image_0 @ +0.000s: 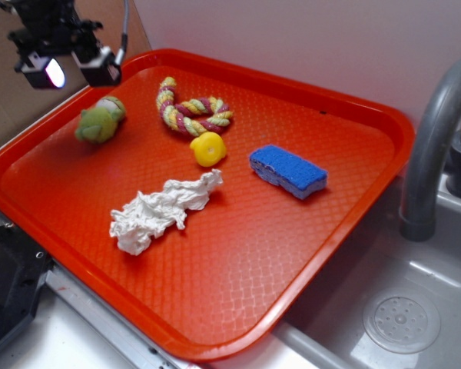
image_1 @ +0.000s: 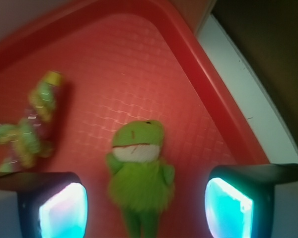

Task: Grab the green animal.

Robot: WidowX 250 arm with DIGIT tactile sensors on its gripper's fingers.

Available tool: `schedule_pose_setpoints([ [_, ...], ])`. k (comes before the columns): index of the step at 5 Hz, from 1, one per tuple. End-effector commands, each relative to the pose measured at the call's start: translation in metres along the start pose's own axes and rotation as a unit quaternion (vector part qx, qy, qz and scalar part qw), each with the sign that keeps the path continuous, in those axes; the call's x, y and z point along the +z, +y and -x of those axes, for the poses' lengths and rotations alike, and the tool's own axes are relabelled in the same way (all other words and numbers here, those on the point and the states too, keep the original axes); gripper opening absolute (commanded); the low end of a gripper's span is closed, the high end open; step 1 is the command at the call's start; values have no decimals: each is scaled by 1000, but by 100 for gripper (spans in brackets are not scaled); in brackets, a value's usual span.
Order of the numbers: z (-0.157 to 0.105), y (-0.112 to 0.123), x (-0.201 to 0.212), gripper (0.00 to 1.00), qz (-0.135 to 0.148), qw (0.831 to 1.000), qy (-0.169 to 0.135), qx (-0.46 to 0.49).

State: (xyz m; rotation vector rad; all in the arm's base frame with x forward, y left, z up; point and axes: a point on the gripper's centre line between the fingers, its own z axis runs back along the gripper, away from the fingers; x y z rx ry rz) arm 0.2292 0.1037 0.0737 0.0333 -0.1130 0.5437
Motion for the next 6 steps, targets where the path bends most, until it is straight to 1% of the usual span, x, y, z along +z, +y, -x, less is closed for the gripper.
schedule_pose_setpoints([
  [1,1,-6,-37,100,-18,999,17,-26],
  [2,4,-7,-50,100,-24,998,35,-38],
  [3,-2,4,-56,63,-27,998,34,-50],
  [4,0,8,-46,0,-35,999,8,-35],
  [5,0,-3,0,0,-35,995,46,-77],
  [6,9,-16,52,0,-31,994,32,-98],
])
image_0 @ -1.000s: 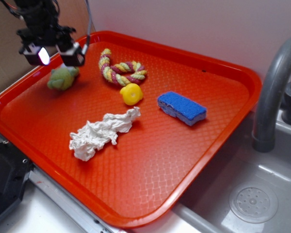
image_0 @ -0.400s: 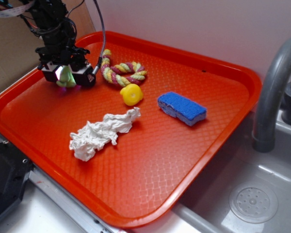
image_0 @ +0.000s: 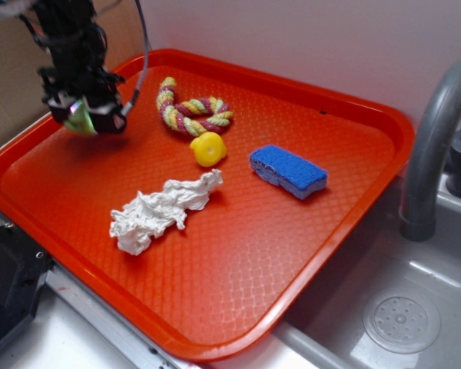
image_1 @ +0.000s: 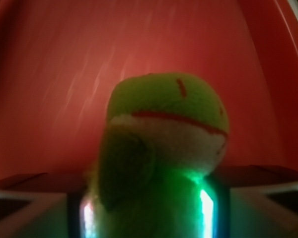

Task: Grab the green animal.

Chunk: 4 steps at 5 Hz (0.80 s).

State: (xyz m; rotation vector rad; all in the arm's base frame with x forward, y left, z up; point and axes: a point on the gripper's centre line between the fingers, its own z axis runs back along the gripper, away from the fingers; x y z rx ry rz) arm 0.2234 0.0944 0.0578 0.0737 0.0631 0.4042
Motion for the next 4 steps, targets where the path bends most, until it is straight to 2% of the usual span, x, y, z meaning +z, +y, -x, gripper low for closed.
schedule_pose_setpoints([
  [1,34,-28,109,0,38,992,-76,-91],
  [2,71,-50,142,0,80,980,-89,-161],
  [3,100,-62,170,0,124,965,-100,-206],
  [4,107,-68,174,0,167,959,-80,-216],
])
